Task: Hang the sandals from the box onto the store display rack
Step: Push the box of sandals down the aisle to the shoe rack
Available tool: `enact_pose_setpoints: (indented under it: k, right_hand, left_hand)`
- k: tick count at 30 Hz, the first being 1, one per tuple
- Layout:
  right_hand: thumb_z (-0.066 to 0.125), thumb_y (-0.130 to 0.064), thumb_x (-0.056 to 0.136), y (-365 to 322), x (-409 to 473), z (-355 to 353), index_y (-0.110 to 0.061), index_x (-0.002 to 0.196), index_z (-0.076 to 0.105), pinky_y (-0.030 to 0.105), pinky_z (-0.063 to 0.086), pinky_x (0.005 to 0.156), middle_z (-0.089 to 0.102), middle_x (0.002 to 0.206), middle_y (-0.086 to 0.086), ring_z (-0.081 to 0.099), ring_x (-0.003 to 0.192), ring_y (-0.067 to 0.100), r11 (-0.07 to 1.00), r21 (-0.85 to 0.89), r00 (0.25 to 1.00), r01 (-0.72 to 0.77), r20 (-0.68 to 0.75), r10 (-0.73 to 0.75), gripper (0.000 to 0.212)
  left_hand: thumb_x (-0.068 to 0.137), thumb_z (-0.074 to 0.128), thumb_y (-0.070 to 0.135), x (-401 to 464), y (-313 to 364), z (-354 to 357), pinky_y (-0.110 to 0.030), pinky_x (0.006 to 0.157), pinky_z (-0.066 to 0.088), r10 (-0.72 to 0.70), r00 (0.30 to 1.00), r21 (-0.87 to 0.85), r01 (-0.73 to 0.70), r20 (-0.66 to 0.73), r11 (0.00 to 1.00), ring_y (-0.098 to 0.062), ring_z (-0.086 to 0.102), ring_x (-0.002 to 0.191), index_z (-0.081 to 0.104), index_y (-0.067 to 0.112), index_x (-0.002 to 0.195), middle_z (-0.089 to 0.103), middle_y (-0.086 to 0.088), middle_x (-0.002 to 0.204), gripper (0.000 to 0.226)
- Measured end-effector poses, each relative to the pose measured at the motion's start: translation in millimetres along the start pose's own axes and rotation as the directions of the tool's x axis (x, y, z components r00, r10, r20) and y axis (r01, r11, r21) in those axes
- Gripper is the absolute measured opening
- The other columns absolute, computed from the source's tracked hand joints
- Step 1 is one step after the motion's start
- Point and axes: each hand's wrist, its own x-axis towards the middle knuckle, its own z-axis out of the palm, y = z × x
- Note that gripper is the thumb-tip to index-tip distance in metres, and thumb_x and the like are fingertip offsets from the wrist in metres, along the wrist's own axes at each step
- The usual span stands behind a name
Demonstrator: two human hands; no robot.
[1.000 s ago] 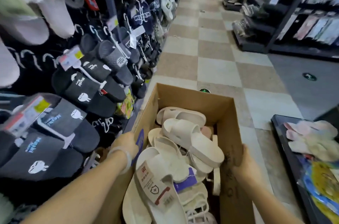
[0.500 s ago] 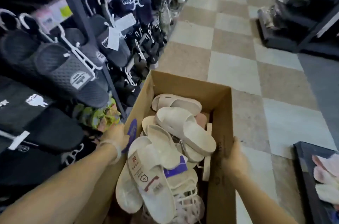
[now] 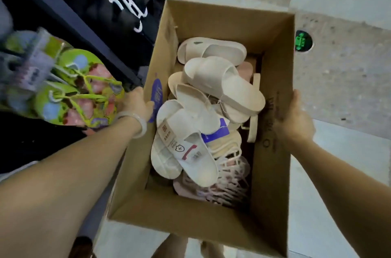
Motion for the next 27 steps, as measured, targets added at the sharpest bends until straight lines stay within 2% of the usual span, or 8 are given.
enact_pose_setpoints:
  k: [6, 10, 16, 19, 21, 23, 25, 27]
  right_hand:
    - [0.058, -0.024, 0.085, 14, 71, 93, -0.023, 0.13, 0.029, 0.054, 0.053, 0.076, 0.063, 0.099, 0.013, 0.063, 0.084, 0.04, 1.0, 0.03, 0.998, -0.005, -0.07, 0.007, 0.054]
    - [0.057, -0.018, 0.084, 27, 110, 147, -0.026, 0.136, 0.024, 0.056, 0.053, 0.076, 0.062, 0.104, 0.017, 0.062, 0.087, 0.043, 0.999, 0.004, 0.999, -0.036, -0.026, 0.036, 0.062]
    - [0.047, -0.008, 0.088, 37, 124, 196, -0.02, 0.14, 0.014, 0.044, 0.041, 0.065, 0.045, 0.069, 0.006, 0.047, 0.069, 0.031, 0.993, -0.036, 0.993, -0.112, 0.024, 0.113, 0.063]
    - [0.044, -0.01, 0.091, 36, 125, 189, -0.018, 0.141, 0.012, 0.044, 0.04, 0.068, 0.058, 0.09, 0.015, 0.05, 0.075, 0.032, 0.991, -0.062, 0.988, -0.12, 0.091, 0.125, 0.059]
    - [0.051, -0.017, 0.089, 24, 122, 165, -0.025, 0.143, 0.001, 0.05, 0.046, 0.078, 0.053, 0.115, 0.023, 0.055, 0.09, 0.039, 0.979, -0.13, 0.956, -0.156, 0.228, 0.183, 0.075]
    - [0.062, -0.021, 0.082, 14, 113, 149, -0.029, 0.145, -0.009, 0.054, 0.047, 0.089, 0.04, 0.127, 0.024, 0.051, 0.108, 0.044, 0.965, -0.189, 0.918, -0.182, 0.318, 0.235, 0.095]
    - [0.062, -0.021, 0.082, -3, 95, 126, -0.027, 0.146, -0.004, 0.054, 0.046, 0.089, 0.038, 0.125, 0.022, 0.049, 0.109, 0.044, 0.973, -0.195, 0.934, -0.128, 0.306, 0.184, 0.092]
    - [0.056, -0.022, 0.085, -20, 75, 108, -0.022, 0.142, 0.013, 0.052, 0.048, 0.086, 0.042, 0.119, 0.019, 0.051, 0.104, 0.042, 0.982, -0.179, 0.944, -0.052, 0.313, 0.107, 0.072]
  left_hand:
    - [0.088, 0.059, 0.026, 74, -3, 87, -0.042, 0.078, 0.043, 0.021, 0.999, 0.076, -0.019, -0.025, 0.997, -0.042, 0.055, 0.103, 0.05, -0.001, 0.102, 0.058, -0.025, 0.11, 0.033]
    - [0.089, 0.058, 0.026, 116, 1, 135, -0.043, 0.08, 0.044, 0.04, 0.999, 0.097, -0.038, -0.012, 0.994, -0.042, 0.055, 0.105, 0.051, -0.001, 0.108, 0.059, -0.024, 0.112, 0.033]
    - [0.094, 0.052, 0.022, 131, -4, 180, -0.048, 0.083, 0.045, -0.018, 1.0, 0.116, 0.017, 0.011, 0.993, -0.043, 0.054, 0.107, 0.033, 0.002, 0.129, 0.055, -0.025, 0.118, 0.045]
    - [0.094, 0.051, 0.023, 134, -3, 175, -0.049, 0.087, 0.043, -0.027, 0.996, 0.133, 0.016, 0.082, 0.991, -0.042, 0.051, 0.113, 0.017, 0.005, 0.14, 0.048, -0.024, 0.13, 0.06]
    - [0.09, 0.055, 0.032, 132, 2, 159, -0.05, 0.099, 0.036, -0.079, 0.976, 0.202, 0.037, 0.202, 0.979, -0.041, 0.04, 0.127, 0.002, 0.012, 0.147, 0.034, -0.022, 0.144, 0.08]
    - [0.088, 0.057, 0.036, 122, 11, 149, -0.049, 0.108, 0.026, -0.087, 0.963, 0.19, 0.039, 0.254, 0.981, -0.037, 0.027, 0.137, -0.008, 0.02, 0.149, 0.019, -0.018, 0.152, 0.091]
    - [0.09, 0.055, 0.031, 96, 22, 130, -0.045, 0.109, 0.027, -0.052, 0.973, 0.065, 0.038, 0.224, 0.997, -0.035, 0.028, 0.137, -0.001, 0.02, 0.149, 0.022, -0.017, 0.152, 0.082]
    - [0.092, 0.053, 0.023, 61, 25, 115, -0.041, 0.106, 0.031, -0.034, 0.973, -0.006, 0.036, 0.226, 0.999, -0.032, 0.033, 0.134, 0.015, 0.018, 0.147, 0.028, -0.014, 0.149, 0.067]
